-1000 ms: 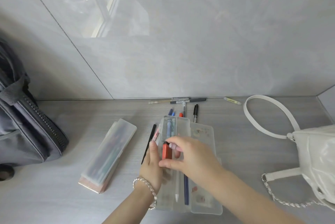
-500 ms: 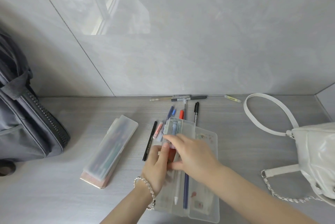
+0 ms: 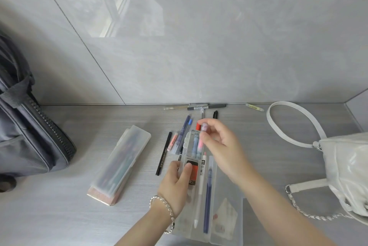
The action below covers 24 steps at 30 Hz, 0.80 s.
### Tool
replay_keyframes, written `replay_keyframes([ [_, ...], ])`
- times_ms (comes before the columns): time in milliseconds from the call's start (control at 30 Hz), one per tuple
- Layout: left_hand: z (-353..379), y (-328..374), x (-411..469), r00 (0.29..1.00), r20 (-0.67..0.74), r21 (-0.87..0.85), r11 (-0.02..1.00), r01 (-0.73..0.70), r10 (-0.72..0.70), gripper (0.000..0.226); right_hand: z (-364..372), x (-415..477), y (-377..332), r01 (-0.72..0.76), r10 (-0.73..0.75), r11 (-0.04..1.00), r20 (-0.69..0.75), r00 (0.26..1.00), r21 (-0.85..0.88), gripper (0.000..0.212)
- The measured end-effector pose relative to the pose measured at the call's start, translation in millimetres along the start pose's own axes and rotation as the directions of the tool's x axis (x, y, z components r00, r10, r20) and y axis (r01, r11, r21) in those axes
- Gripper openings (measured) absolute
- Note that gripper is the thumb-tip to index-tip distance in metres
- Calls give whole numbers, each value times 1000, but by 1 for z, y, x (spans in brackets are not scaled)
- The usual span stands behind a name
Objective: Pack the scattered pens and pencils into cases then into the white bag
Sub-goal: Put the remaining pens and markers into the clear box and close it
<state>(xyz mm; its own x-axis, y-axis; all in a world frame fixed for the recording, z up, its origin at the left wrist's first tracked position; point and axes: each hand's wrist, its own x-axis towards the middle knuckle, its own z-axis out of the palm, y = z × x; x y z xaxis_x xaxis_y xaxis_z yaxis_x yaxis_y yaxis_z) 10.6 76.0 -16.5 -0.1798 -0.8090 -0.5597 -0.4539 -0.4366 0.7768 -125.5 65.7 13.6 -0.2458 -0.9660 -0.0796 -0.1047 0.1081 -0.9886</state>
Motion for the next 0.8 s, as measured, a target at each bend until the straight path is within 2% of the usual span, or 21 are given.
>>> replay_keyframes([
  [67,0,1,0,1000,-1,2,1000,-17,17,26,4,2,4,-39,39,997,7,999,-63,23],
  [167,-1,2,-1,999,6,15,999,-42,42,27,5,5,13,-93,84,991,-93,992,-93,25],
  [233,-2,2,-1,999,9,23,999,-47,46,28,3,6,17,-113,101,988,-111,989,-106,25],
  [300,-2,1,1,998,12,74,995,-67,66,32,1,7,18,-99,79,963,-86,993,-253,24],
  [433,2,2,7,994,39,129,986,-108,104,29,-5,7,22,-30,-30,881,-118,993,-472,38],
  [533,4,8,13,993,51,94,989,-114,110,29,-7,6,28,110,-233,741,-99,968,-662,36],
  [600,4,13,20,994,46,63,993,-101,99,31,-11,7,35,217,-336,671,-29,941,-709,38],
  [667,4,16,29,996,44,54,995,-83,81,32,-23,19,36,258,-300,750,34,953,-609,34],
  [700,4,17,33,997,42,65,995,-74,71,32,-30,28,35,215,-235,819,32,972,-532,28],
  [767,2,16,40,999,36,98,994,-45,41,30,-47,51,39,56,-102,904,-87,991,-423,15],
  [800,1,15,42,999,29,115,993,-35,31,31,-55,64,44,-52,-23,908,-171,985,-416,12],
])
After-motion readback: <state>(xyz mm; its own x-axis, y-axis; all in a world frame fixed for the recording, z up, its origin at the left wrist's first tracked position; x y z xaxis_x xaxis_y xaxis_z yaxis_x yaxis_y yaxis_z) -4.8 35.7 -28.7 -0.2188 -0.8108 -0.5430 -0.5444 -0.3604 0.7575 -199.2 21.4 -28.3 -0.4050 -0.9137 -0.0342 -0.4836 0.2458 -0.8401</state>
